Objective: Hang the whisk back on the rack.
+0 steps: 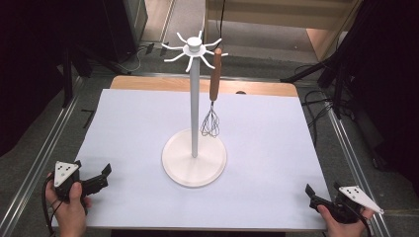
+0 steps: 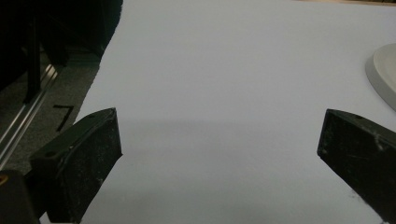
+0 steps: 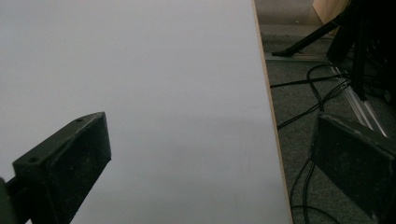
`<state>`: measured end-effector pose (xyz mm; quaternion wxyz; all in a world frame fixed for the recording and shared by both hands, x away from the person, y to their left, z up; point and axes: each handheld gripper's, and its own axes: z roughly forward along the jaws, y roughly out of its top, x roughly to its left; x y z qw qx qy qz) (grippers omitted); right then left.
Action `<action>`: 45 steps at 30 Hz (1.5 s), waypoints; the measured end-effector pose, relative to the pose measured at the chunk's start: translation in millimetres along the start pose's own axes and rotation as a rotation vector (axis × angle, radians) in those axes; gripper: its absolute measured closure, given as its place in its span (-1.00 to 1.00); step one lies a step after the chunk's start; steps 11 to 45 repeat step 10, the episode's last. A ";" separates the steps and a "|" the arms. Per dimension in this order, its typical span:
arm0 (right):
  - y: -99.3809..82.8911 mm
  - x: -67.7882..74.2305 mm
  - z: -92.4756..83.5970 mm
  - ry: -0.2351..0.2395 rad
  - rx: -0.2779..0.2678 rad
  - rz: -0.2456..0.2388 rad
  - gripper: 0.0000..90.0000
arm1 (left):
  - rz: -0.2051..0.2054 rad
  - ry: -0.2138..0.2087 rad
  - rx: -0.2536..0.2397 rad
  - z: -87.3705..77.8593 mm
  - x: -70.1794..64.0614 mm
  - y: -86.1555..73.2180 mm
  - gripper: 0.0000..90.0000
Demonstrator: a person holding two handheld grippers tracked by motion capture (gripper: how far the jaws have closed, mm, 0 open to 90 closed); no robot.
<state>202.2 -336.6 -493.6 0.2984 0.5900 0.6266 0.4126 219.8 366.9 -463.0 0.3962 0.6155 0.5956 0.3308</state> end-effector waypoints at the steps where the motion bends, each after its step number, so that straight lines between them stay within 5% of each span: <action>1: -0.2 -0.3 -0.2 0.002 -0.003 0.000 -1.00 | 0.000 -0.001 0.001 0.1 0.1 0.0 -1.00; 45: -0.6 -0.3 -0.9 -0.006 -0.013 0.006 -0.98 | -0.005 -0.002 0.001 0.4 0.2 0.0 -1.00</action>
